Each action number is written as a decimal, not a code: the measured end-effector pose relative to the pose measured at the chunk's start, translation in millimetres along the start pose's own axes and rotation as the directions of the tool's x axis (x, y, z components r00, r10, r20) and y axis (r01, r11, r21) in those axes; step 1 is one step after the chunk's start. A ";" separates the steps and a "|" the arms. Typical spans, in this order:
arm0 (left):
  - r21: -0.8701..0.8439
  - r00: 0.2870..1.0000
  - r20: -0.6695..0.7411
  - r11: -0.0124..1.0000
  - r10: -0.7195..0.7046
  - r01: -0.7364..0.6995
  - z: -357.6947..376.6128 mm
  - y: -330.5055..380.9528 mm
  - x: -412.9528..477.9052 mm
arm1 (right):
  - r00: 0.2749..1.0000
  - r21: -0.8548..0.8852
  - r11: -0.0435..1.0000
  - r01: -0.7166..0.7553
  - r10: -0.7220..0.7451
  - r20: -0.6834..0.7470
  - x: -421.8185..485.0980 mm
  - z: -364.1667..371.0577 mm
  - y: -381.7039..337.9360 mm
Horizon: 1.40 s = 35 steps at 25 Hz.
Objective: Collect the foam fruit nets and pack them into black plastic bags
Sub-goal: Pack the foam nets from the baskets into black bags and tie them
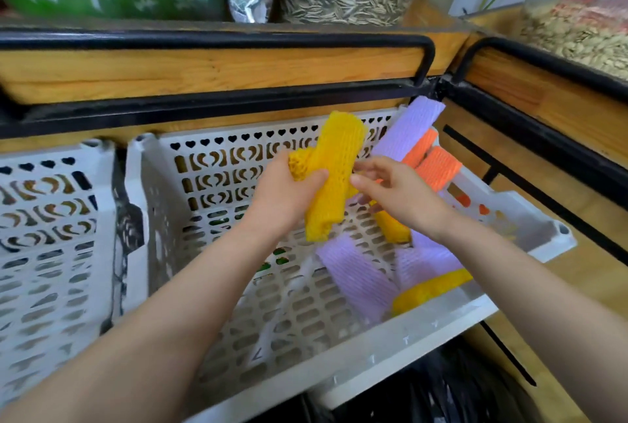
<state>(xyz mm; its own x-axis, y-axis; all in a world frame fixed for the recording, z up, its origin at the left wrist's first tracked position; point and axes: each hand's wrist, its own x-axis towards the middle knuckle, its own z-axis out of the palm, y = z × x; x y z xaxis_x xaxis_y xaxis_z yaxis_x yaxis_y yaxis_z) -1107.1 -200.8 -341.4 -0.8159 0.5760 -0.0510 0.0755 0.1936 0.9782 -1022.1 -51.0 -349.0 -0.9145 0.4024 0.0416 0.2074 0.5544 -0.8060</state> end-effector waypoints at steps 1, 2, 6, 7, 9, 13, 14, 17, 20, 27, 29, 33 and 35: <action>0.038 0.999 -0.032 0.998 0.041 -0.040 -2.5 -0.6 2.3 | 0.998 -0.120 0.992 -0.048 0.052 0.027 5.1 1.5 12.2; 0.083 0.996 -0.043 0.993 0.083 -0.079 -4.6 -0.6 3.1 | 0.984 -0.258 0.960 -0.108 0.141 0.111 9.9 3.3 24.8; 0.302 0.976 -0.025 0.933 0.215 -0.198 -8.7 -1.7 -0.8 | 0.692 -0.717 0.686 -0.123 0.577 0.434 18.7 9.1 56.5; 0.340 0.973 -0.010 0.916 0.230 -0.213 -9.6 -2.3 -1.2 | 0.673 -0.739 0.667 -0.094 0.590 0.447 20.2 12.5 59.5; 0.381 0.970 0.020 0.895 0.242 -0.231 -10.6 -2.8 -1.6 | 0.677 -0.767 0.641 -0.035 0.580 0.454 20.2 20.7 64.7; 0.334 0.967 -0.002 0.912 0.255 -0.240 -14.8 -2.9 -0.4 | 0.645 -0.838 0.537 0.099 0.607 0.465 10.6 43.6 65.6; 0.325 0.967 -0.020 0.916 0.254 -0.234 -16.3 -2.6 0.8 | 0.651 -0.831 0.548 0.097 0.596 0.470 10.0 46.4 65.1; 0.336 0.968 -0.087 0.922 0.236 -0.195 -20.7 -5.0 7.1 | 0.800 -0.696 0.715 -0.058 0.450 0.396 15.4 37.0 57.8; 0.332 0.964 -0.169 0.933 0.206 -0.141 -24.7 -8.4 10.4 | 0.964 -0.214 0.961 -0.177 0.213 0.160 13.3 15.9 29.2; 0.112 0.999 -0.053 0.994 -0.009 0.015 -18.9 -8.9 11.4 | 0.998 0.202 0.977 0.061 -0.060 -0.009 -3.2 25.6 -26.7; -0.101 0.995 0.040 0.990 -0.094 0.098 -18.0 -3.4 10.4 | 0.995 0.058 0.993 0.098 -0.096 -0.038 1.9 31.4 -23.5; -0.051 1.000 0.017 0.999 0.014 -0.013 -18.2 -3.8 10.8 | 0.993 0.040 0.994 0.102 -0.100 -0.060 10.9 27.1 -20.6; -0.027 0.997 -0.053 0.998 0.062 -0.063 -19.5 -5.4 13.2 | 0.970 -0.012 1.000 0.002 -0.004 -0.244 17.0 12.2 -3.2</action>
<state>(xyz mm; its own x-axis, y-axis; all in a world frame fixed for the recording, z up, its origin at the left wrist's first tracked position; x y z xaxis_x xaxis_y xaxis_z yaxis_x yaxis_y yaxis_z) -1129.5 -209.7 -343.4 -0.8387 0.5441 0.0202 0.1112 0.1349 0.9846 -1042.6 -54.8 -352.9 -0.8033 0.5653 0.1877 0.2100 0.5637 -0.7989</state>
